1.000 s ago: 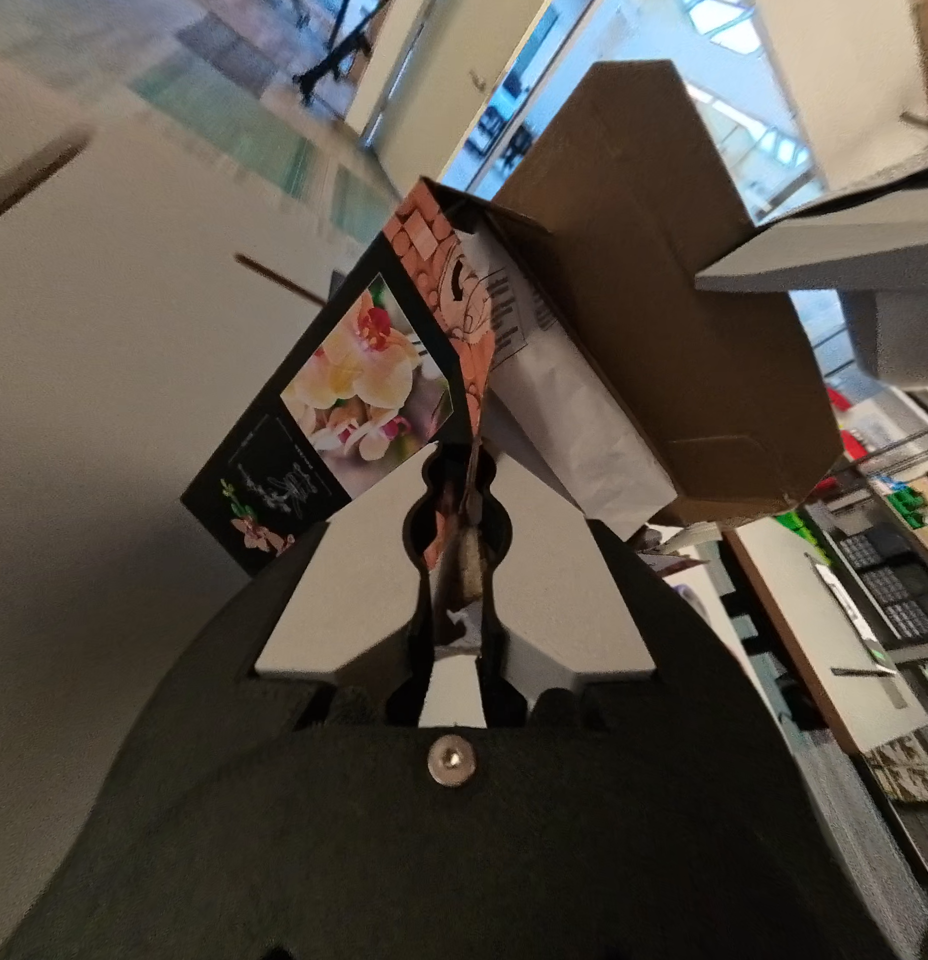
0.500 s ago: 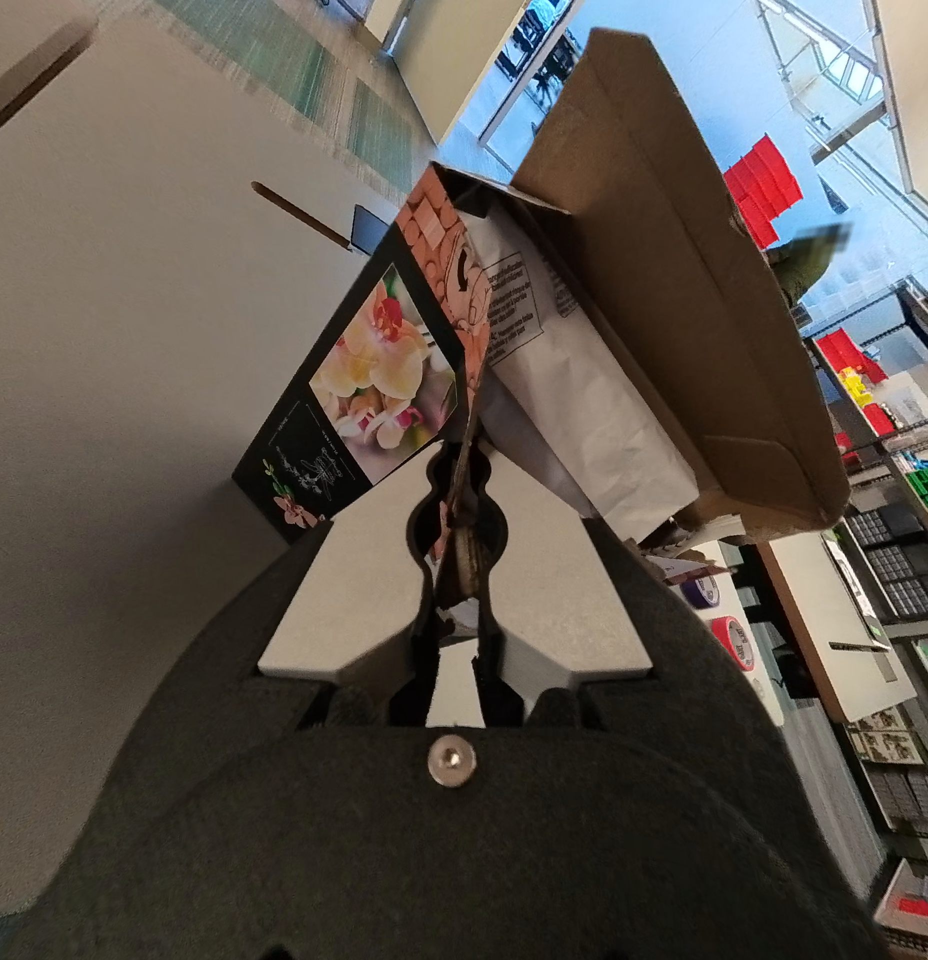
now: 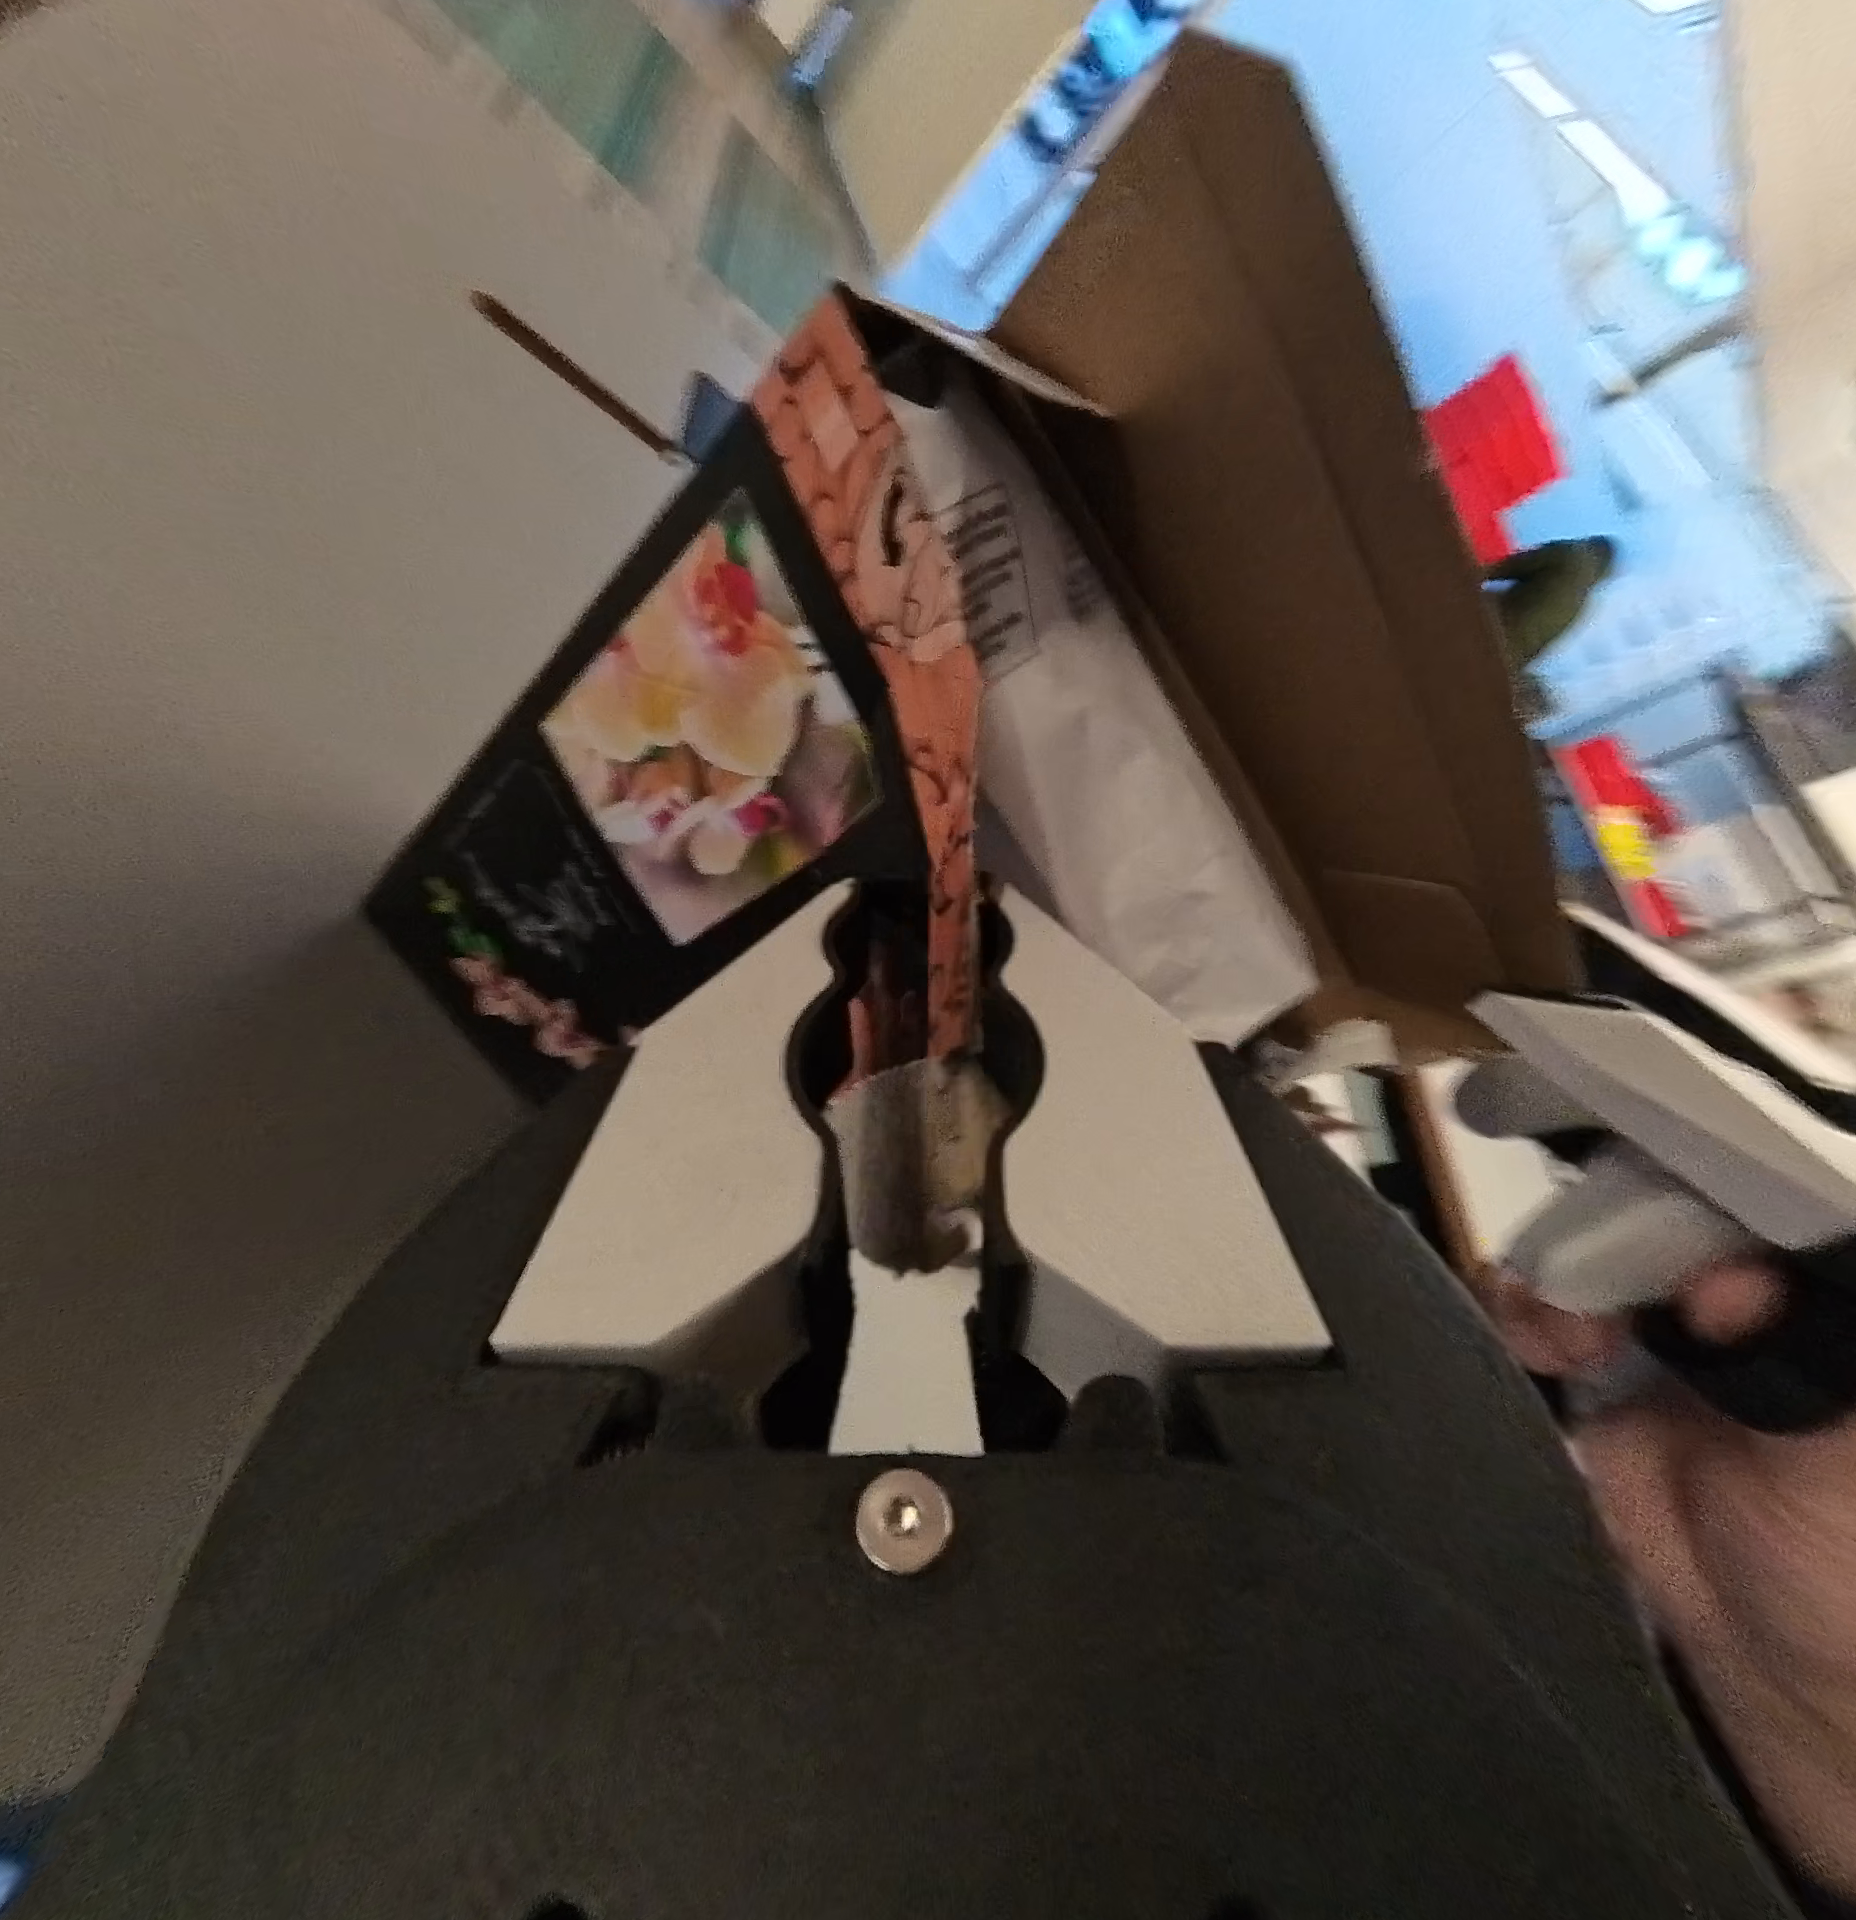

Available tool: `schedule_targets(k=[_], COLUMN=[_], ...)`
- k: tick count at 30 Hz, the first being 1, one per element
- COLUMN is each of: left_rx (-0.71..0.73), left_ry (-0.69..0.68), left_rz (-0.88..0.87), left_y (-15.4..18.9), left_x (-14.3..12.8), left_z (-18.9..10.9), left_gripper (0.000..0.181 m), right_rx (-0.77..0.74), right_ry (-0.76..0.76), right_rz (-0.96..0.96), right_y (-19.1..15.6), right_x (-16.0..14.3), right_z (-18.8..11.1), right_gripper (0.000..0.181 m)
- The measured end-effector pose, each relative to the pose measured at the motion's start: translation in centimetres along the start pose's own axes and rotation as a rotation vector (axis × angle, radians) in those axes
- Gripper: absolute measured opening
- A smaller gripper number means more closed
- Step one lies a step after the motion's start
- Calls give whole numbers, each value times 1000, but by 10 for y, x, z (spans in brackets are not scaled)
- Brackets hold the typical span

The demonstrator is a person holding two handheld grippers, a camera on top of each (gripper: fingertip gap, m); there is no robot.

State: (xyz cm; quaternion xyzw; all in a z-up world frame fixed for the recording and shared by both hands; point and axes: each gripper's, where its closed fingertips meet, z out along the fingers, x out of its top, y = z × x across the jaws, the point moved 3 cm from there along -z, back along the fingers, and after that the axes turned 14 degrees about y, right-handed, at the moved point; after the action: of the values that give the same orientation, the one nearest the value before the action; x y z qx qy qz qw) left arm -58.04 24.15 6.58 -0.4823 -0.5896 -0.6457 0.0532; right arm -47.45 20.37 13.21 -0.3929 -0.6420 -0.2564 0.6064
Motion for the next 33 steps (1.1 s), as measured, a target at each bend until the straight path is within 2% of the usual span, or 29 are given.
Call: schedule_targets(k=[1, 3, 6, 8, 10, 11, 13, 15, 18, 21, 24, 28, 29, 30, 33], left_rx=[-59, -167, -329, -435, -513, -556, -691, -831, -979, -1090, -1180, -1337, -1376, -1405, -1432], left_ry=[-13, -18, -15, 0, -59, -104, -204, -296, -399, -559, -706, -764, -784, -797, -757], left_rz=[-37, -43, -4, 72, 223, 287, 294, 242, 339, 495, 670, 572, 514, 442, 415], left_y=[7, 16, 22, 10, -18, -34, -53, -57, -52, -43, -44, -27, -24, -22, -22], left_x=[2, 11, 38, 61, 75, 79, 85, 90, 80, 50, 20, -1, -4, -4, -3], left_z=[0, -5, -18, -25, -20, -13, 1, 20, 52, 76, 92, 92, 89, 87, 89], left_gripper=[25, 25, 38, 43, 58, 59, 64, 72, 92, 127, 144, 143, 134, 117, 104], right_rx=[-16, -56, -67, -75, -98, -88, -77, -52, -61, -99, -98, -47, -51, -63, -104], right_ry=[24, 60, 108, 115, 110, 117, 143, 171, 170, 110, 33, -24, -35, -45, -37], right_rz=[41, 65, 37, 20, 10, 22, 69, 109, 70, -9, -36, 83, 85, 79, 115], right_y=[3, 9, 6, 3, 1, -2, -4, -5, -5, -3, -1, 2, 5, 9, 22], right_x=[1, 1, 0, -1, 0, 0, -1, -2, -2, -1, 0, 2, 3, 4, 8], right_z=[-1, -4, -4, -3, -3, -3, -5, -6, -9, -9, -7, -8, -8, -9, -13], right_gripper=[36, 34, 33, 32, 31, 30, 30, 30, 27, 26, 26, 26, 26, 26, 25])
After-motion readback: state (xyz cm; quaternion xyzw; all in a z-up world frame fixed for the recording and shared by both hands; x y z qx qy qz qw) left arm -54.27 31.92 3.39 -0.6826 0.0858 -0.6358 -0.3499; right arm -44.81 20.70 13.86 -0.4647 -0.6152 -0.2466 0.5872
